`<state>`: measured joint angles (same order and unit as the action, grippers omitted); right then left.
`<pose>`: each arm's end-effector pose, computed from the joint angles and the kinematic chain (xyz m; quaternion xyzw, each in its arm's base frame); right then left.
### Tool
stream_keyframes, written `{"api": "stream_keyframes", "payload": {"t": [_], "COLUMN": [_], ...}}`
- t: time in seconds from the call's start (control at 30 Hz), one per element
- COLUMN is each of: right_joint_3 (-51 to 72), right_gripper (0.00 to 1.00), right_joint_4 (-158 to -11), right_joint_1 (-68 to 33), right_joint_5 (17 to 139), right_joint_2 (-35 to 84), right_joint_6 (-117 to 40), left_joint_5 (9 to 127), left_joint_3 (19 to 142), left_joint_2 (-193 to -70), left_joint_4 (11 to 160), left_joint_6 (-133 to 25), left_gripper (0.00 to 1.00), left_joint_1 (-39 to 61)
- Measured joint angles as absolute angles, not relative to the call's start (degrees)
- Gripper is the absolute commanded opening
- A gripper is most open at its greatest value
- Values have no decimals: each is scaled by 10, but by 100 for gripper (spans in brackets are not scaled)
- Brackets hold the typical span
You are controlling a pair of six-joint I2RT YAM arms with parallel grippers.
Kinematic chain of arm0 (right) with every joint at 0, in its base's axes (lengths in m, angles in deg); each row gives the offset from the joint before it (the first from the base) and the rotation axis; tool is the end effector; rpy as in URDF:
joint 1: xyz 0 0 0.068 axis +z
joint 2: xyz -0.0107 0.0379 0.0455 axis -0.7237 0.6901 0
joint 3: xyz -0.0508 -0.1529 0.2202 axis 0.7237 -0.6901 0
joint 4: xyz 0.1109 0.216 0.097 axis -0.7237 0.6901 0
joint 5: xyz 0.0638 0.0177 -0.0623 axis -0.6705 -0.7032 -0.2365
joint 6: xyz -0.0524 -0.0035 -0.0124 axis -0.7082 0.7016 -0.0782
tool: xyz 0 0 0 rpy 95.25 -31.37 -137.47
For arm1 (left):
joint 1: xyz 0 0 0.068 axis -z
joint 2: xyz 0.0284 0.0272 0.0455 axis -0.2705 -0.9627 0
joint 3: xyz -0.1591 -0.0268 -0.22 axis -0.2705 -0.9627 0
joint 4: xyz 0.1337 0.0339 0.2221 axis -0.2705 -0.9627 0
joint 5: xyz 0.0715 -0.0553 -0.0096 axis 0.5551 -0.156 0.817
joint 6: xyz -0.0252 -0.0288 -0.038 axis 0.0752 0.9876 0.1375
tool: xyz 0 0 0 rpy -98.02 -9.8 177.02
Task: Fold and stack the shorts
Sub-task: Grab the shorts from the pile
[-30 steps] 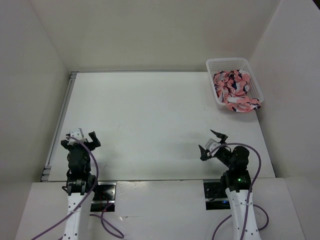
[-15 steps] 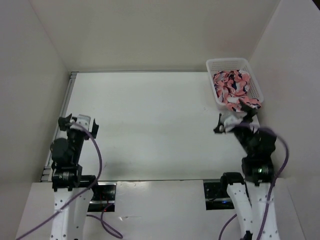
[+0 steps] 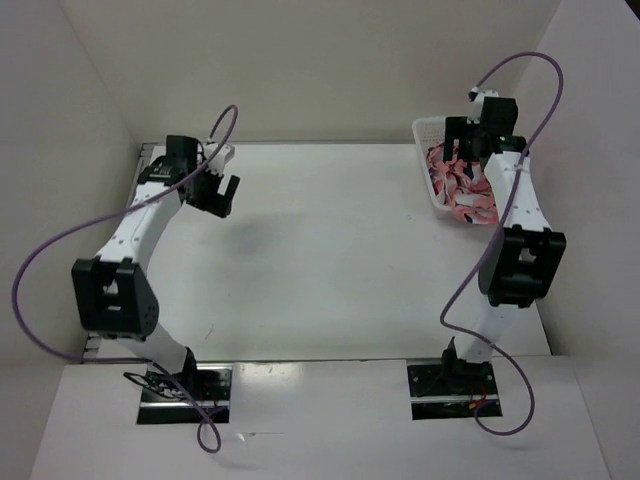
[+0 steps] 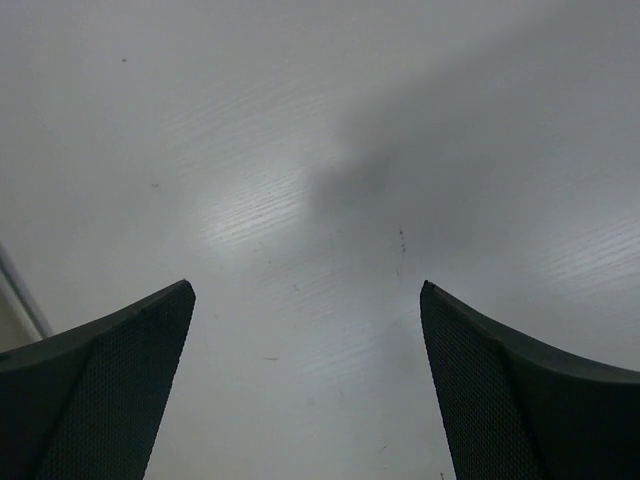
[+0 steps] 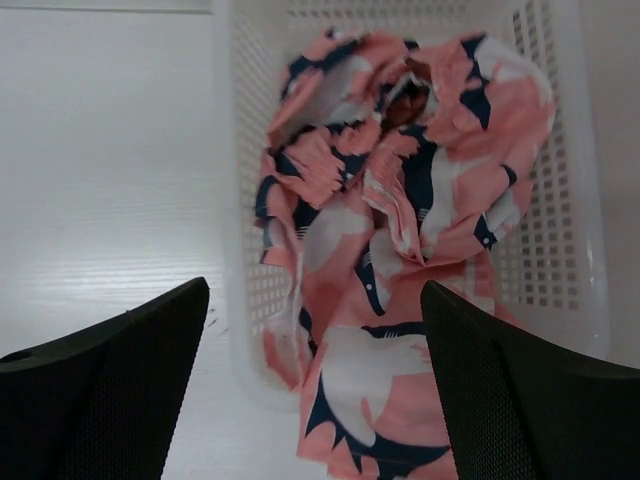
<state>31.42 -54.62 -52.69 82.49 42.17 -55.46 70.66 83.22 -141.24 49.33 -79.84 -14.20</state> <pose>0.3969 -0.0423 0.3676 -0.0422 0.8753 -0.0475 0.4794 0.3263 -0.0120 0.3167 0.1456 0.9077 -0.0004 0.3936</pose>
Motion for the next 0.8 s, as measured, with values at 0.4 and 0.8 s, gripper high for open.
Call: {"api": "stream_keyframes", "payload": {"t": [0.4,0.8], "right_joint_3": [556,553], "right_gripper": [81,60], "right_joint_4": [-537,-529], "right_joint_1": [-571,-570], "right_joint_5": [938,950], "right_joint_2": [739,791], "right_joint_6": [-498,-510], "left_joint_5": [677,674], "left_joint_3": [1030,1060], "left_joint_2": [-1675,-1718], "left_joint_4": [385,378], "left_joint_6": [-792,-803], "left_gripper": [100,100], "left_joint_1": [-90,-56]}}
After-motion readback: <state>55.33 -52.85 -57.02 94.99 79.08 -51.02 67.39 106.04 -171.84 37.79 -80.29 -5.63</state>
